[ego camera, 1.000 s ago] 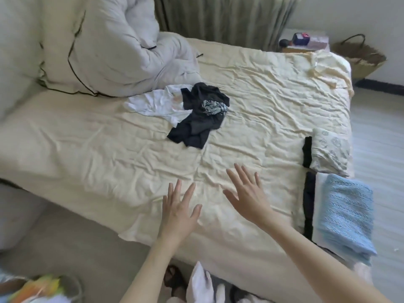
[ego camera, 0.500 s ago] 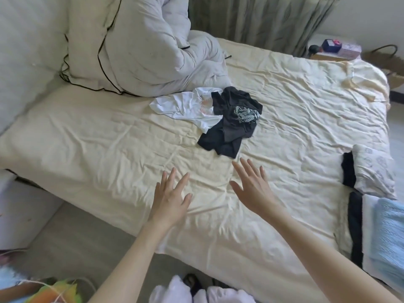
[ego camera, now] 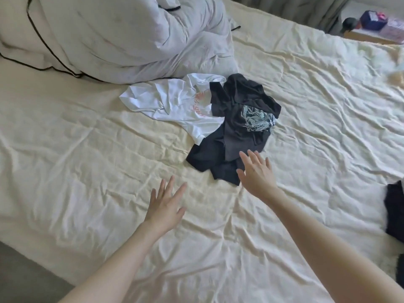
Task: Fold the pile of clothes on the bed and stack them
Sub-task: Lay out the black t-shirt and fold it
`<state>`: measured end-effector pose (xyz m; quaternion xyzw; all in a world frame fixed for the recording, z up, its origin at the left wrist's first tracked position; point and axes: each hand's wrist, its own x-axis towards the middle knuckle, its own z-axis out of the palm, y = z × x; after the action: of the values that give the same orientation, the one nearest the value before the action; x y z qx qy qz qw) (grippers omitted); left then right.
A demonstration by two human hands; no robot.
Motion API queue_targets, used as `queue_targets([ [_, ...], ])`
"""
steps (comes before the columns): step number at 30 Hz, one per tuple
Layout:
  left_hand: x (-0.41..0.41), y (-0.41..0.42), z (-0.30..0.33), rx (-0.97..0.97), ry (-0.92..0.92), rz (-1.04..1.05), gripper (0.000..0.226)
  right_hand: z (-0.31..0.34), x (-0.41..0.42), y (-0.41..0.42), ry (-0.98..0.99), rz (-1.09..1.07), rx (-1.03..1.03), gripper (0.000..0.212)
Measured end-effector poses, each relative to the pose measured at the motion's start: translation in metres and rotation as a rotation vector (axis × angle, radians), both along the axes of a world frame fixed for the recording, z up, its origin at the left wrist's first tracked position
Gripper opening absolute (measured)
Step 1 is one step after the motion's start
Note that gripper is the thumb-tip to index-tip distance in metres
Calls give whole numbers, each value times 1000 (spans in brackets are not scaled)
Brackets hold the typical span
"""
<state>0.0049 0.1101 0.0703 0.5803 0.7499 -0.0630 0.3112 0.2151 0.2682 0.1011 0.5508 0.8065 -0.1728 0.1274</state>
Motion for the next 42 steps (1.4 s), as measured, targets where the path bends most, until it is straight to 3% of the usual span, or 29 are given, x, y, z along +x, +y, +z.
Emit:
queue_targets([
  [7, -18, 91, -93, -141, 62, -61, 93, -77, -19, 113, -52, -37, 124, 63],
  [10, -25, 93, -124, -202, 68, -71, 100, -101, -24, 153, -77, -29, 236, 71],
  [13, -29, 89, -144, -197, 78, -95, 102, -126, -20, 181, -147, -24, 219, 73],
  [16, -30, 96, -148, -228, 138, -141, 104, -146, -19, 193, -125, -21, 293, 42],
  [18, -29, 99, -148, -242, 125, -129, 105, -152, -19, 193, 72, -139, 373, 18],
  [21, -30, 105, -140, -326, 84, -127, 104, -148, -17, 172, 329, -373, 307, 19],
  [25, -38, 124, -118, -432, -53, -80, 94, -124, -7, 109, 581, -469, 128, 19],
  [26, -37, 128, -109, -416, -126, -13, 87, -117, -3, 90, 607, -455, 102, 19],
  [29, -22, 121, -79, -214, -358, 439, 50, -92, 7, 39, 652, -412, 26, 15],
  [31, 3, 106, -53, -116, -495, 652, 41, -70, 11, 7, 665, -388, -24, 12],
  [33, 32, 94, -28, -162, -777, 802, 41, -49, 16, -27, 670, -305, -101, 11],
  [35, 59, 83, -3, -182, -1034, 925, 27, -29, 20, -63, 680, -219, -208, 11],
  [37, 76, 69, 20, -83, -1021, 989, 6, -9, 27, -94, 642, -170, -285, 15],
  [38, 81, 59, 29, -31, -949, 979, 10, -1, 30, -106, 624, -159, -310, 16],
  [42, 76, 2, 69, 138, -683, 668, 11, 33, 42, -140, 793, -339, -530, 19],
])
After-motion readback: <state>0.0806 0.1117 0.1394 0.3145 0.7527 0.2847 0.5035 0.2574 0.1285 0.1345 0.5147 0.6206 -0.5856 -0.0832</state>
